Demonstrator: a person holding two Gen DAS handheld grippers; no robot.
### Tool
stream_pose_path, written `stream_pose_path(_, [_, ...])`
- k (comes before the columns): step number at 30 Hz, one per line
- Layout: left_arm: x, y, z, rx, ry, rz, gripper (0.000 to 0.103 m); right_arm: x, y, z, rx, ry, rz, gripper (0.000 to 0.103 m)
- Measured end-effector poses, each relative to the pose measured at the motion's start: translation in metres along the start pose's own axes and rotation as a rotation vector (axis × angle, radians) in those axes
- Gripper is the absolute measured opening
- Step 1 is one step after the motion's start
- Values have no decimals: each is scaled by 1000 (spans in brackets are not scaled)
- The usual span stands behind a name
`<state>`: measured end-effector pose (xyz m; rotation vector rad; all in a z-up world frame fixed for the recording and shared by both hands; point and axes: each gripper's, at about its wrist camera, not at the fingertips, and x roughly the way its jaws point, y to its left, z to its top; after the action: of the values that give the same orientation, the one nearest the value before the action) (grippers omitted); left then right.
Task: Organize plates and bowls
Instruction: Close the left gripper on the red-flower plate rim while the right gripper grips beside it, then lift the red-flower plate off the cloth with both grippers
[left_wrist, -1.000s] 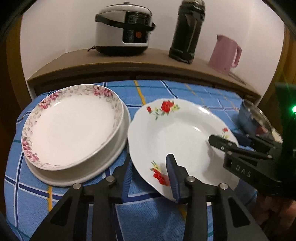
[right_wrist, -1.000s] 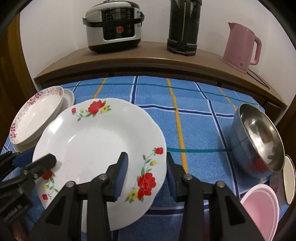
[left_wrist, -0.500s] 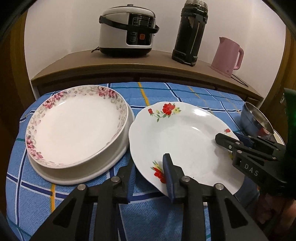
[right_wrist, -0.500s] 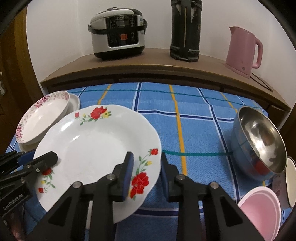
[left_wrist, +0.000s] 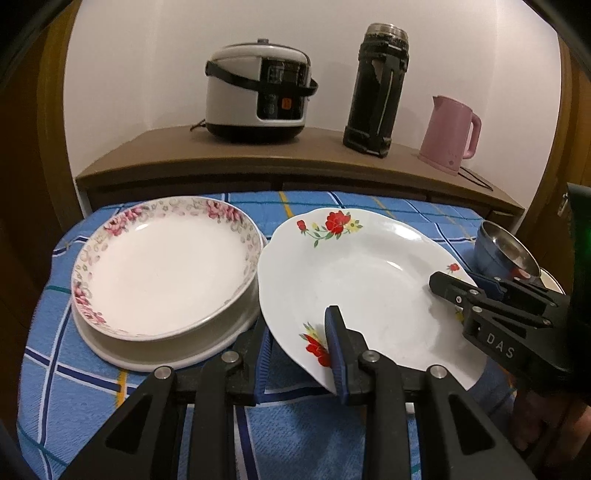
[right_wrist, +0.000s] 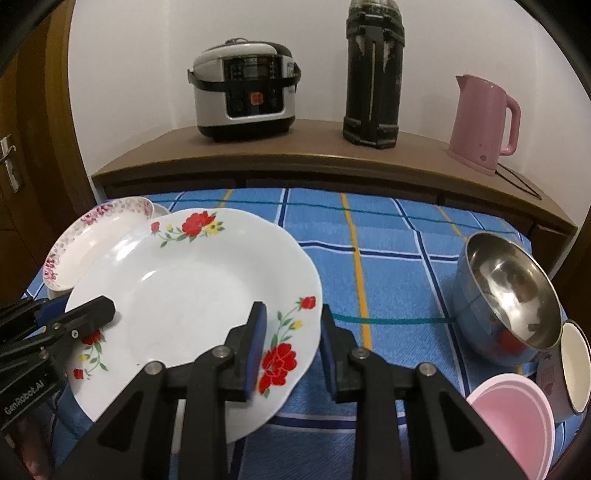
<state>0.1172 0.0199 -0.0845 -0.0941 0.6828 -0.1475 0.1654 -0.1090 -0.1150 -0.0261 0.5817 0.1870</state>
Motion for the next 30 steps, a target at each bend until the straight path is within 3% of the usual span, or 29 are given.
stream_pose_path(20, [-24, 5, 13, -32, -83, 28, 31, -25, 12, 13, -12, -64, 39, 28])
stream_pose_path(30, [-36, 11, 29, -39, -125, 20, 31, -39, 27, 38, -40, -115, 70, 28])
